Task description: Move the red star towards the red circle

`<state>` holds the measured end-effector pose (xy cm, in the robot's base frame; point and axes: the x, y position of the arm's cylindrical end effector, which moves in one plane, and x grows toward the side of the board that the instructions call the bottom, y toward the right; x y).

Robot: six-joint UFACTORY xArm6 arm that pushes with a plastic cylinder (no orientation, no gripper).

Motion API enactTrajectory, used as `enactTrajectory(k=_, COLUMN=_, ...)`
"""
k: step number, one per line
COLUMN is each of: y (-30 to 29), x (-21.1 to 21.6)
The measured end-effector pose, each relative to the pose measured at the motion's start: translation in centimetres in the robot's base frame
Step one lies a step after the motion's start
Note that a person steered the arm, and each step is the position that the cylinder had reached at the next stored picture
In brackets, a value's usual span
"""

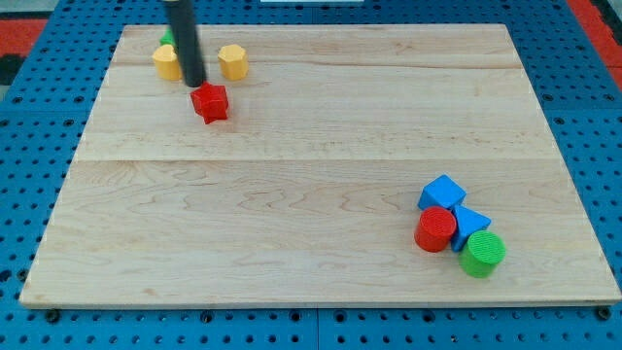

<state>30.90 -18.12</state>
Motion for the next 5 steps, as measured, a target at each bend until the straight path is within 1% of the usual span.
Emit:
enactTrajectory(k=1, y=5.8, x=6.9)
enactTrajectory(k=2, y=14.0, x=7.9)
enactTrajectory(k=4, y=8.9, x=2.1)
enactTrajectory(k=5, y=19.2, x=4.1)
